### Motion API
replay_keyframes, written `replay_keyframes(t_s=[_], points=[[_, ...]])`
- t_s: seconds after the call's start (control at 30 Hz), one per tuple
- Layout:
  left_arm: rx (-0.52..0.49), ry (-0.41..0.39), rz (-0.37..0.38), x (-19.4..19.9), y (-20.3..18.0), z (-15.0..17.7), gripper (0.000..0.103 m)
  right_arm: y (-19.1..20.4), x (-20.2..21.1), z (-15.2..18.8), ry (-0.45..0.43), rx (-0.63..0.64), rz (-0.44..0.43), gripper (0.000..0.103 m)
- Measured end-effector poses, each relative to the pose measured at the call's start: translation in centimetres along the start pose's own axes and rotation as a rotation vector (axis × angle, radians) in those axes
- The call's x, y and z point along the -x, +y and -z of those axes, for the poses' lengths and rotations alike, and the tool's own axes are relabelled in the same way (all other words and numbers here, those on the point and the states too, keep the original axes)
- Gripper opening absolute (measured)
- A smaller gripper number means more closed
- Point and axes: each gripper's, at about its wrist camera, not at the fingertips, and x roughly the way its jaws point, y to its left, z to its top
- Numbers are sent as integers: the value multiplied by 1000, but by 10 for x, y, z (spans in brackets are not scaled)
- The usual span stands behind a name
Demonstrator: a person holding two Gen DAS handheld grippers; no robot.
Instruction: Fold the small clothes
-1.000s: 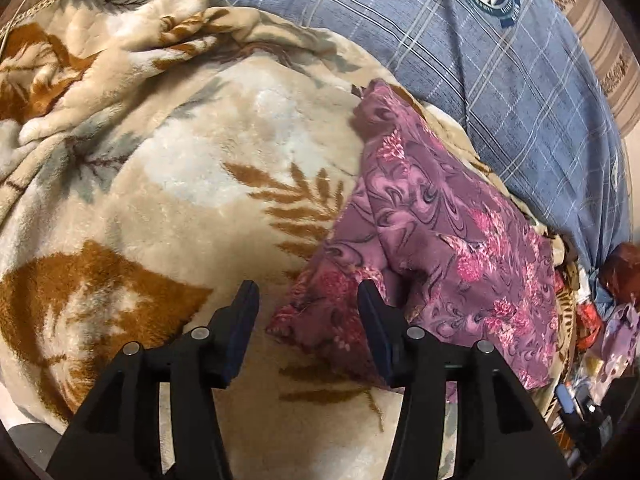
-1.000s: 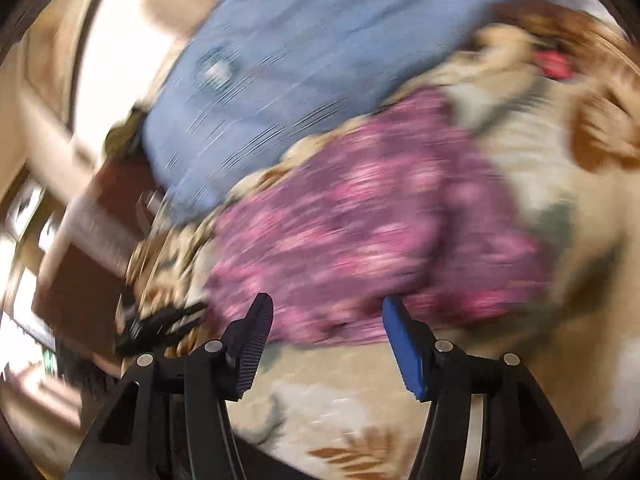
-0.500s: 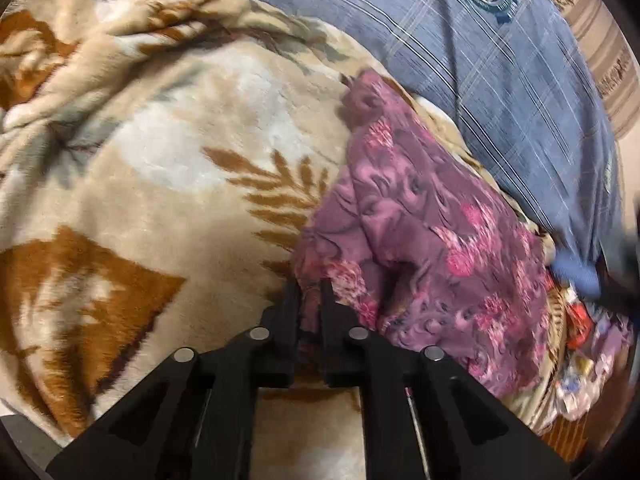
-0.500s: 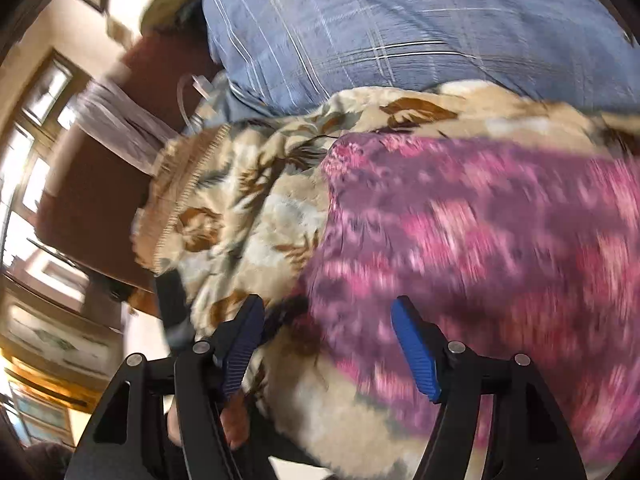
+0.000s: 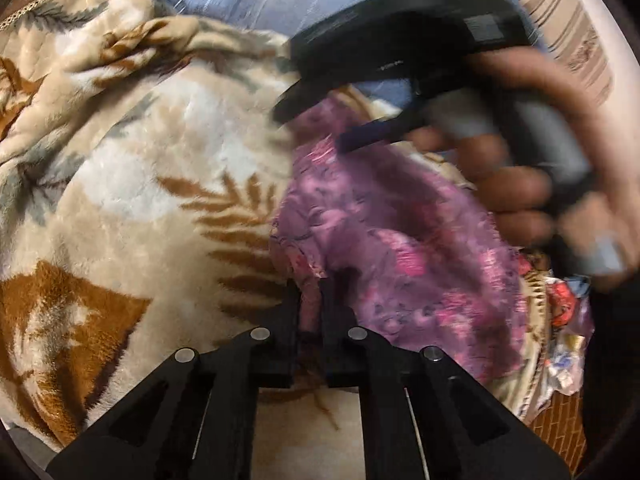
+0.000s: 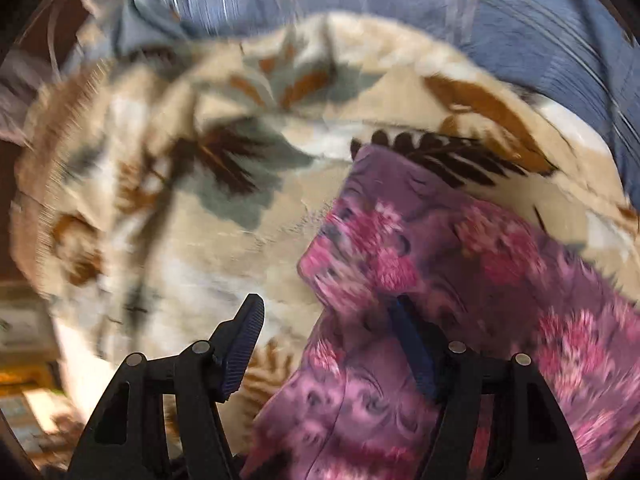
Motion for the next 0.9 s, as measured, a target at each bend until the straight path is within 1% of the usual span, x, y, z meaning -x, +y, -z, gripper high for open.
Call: replay_keyframes(t_s=[0.03,0.07,0.1,0.13,0.17,0.27,0.3,0.37,0.43,0.47,0.5,0.53,0.57,0.6,0.63,0.7,0.73,0.77,0.8,0.83,0.87,0.9], points=[[9,-26,51,6,0,-1,5,1,-6,-2,20,10,24,69],[14,-60,83,13,-1,-2,5,2,-11,-4,42,14,33,70],[8,-91,90,19,-1,-2,5,1,-11,-4,52,19,29,69],[14,-99,99,22,0,-2,5,1,-9,-4,64,37,26,69],[35,-93,125,22,4,-2,5,1,-7,-3,68,54,22,64],[63,-79,156,21,10,-4,5,-6,-6,-1,86,54,8,62],[57,-80,155,21,9,-4,5,-6,-11,1,104,69,24,61],[40,-90,153,23,4,-3,5,1,-13,1,107,101,59,61],[27,-110,147,26,-1,-2,5,15,-13,6,94,162,141,49],[26,-117,145,27,-3,-2,5,21,-14,10,88,185,194,38],[31,-114,150,27,-2,-3,5,24,-16,13,87,210,242,30],[36,-112,153,26,-1,-3,5,25,-15,16,79,226,269,26],[36,-113,153,25,-1,-3,5,21,-12,17,69,213,271,18],[31,-118,154,25,-1,-3,5,16,-7,18,63,194,252,15],[26,-124,158,26,-2,-4,5,12,0,19,48,179,230,14],[14,-152,198,33,-4,-3,5,4,22,22,-10,156,170,12],[7,-168,220,37,-6,-3,5,2,30,25,-32,154,154,12],[-1,-194,240,43,-9,-2,5,-1,41,30,-58,147,135,12],[-15,-227,268,52,-14,0,5,-6,57,35,-96,133,98,12],[-46,-252,287,60,-22,3,5,-11,70,39,-124,122,65,12],[-96,-284,292,68,-32,8,5,-18,87,46,-160,106,12,12],[-160,-322,278,77,-47,14,5,-27,104,55,-194,87,-46,12]])
